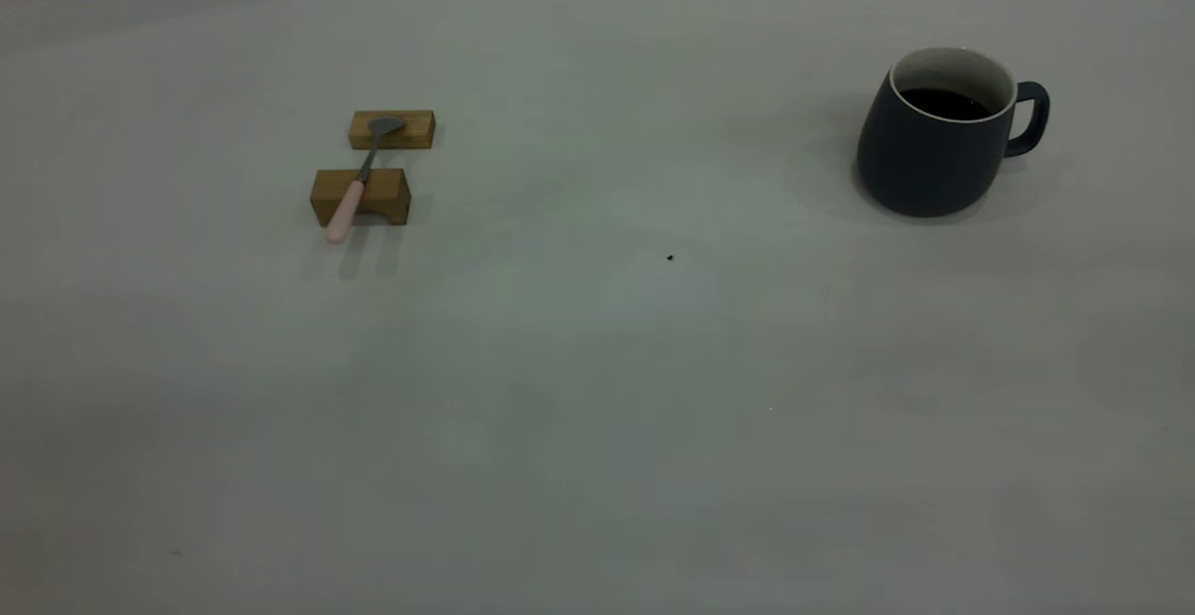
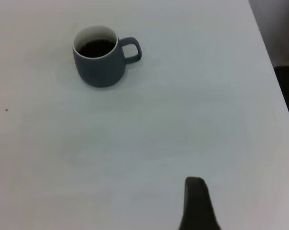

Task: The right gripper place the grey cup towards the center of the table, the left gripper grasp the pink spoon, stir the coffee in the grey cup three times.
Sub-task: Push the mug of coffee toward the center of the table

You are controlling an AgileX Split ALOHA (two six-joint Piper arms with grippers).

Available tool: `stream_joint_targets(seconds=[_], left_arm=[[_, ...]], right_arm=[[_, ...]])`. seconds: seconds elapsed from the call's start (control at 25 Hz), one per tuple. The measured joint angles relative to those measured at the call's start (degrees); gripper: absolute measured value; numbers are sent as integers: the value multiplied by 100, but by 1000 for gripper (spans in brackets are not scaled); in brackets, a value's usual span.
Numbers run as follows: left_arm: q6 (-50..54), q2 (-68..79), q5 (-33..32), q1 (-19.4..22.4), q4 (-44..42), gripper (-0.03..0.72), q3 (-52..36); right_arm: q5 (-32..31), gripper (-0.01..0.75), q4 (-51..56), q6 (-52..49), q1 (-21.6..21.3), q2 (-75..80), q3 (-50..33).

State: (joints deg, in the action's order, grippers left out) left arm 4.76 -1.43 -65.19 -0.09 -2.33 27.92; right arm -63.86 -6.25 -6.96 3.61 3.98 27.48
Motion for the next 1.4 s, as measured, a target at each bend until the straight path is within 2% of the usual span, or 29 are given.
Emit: stream_joint_targets(seconds=[0.24, 0.44, 0.68, 0.84, 0.96, 1.12, 1.28, 1.4], left_arm=[[0, 0, 0, 0, 0, 500, 0], [0, 0, 0, 0, 0, 500, 0], [0, 0, 0, 0, 0, 500, 0], [0, 0, 0, 0, 0, 500, 0], [0, 0, 0, 0, 0, 500, 0], [0, 0, 0, 0, 0, 500, 0], [0, 0, 0, 0, 0, 500, 0], [0, 0, 0, 0, 0, 500, 0]], right_arm=[[1063, 555, -177, 55, 0, 1860, 66], [2135, 551, -177, 888, 0, 3874, 248], [2890, 501, -17, 2101, 0, 6251, 1263], [3430, 449, 625, 2978, 0, 7655, 2083], [3562, 412, 1147, 3876, 0, 8833, 2772], [3455, 388, 1114, 5377, -7, 10122, 3703], [3285, 388, 1146, 6918, -74, 11135, 4545], [3285, 420, 1230, 8045, -176, 11776, 5053]])
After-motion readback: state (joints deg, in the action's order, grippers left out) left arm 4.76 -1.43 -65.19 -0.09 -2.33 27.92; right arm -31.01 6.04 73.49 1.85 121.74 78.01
